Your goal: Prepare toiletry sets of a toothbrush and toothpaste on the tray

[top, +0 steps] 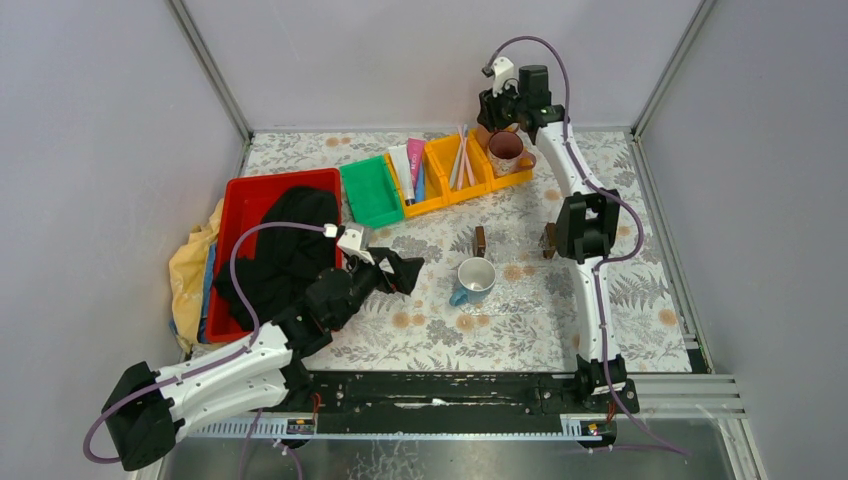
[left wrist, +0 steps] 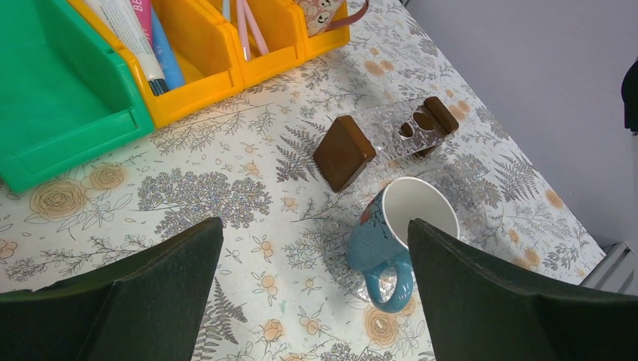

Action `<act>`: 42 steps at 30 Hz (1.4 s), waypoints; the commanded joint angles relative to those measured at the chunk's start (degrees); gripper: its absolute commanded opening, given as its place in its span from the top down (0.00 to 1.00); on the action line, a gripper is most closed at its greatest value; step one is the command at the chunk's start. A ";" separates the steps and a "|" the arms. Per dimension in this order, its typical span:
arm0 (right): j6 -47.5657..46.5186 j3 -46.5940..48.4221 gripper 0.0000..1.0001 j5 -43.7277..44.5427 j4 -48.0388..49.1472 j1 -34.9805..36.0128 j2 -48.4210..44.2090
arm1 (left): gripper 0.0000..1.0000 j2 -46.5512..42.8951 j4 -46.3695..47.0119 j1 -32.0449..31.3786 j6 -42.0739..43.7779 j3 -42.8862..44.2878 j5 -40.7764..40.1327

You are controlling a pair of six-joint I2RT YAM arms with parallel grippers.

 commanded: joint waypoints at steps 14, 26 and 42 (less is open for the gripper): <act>-8.37 2.19 0.83 5.50 -0.74 1.93 0.61 | 0.00 -0.10 0.88 0.29 -0.21 -0.29 -1.14; -9.00 2.79 1.00 3.98 2.00 1.89 -5.23 | 0.00 -0.59 0.58 0.36 -0.13 -0.18 -1.19; -9.85 4.81 1.00 3.65 2.72 1.88 -10.69 | 0.00 -1.79 -0.08 0.35 -0.74 -0.36 -0.90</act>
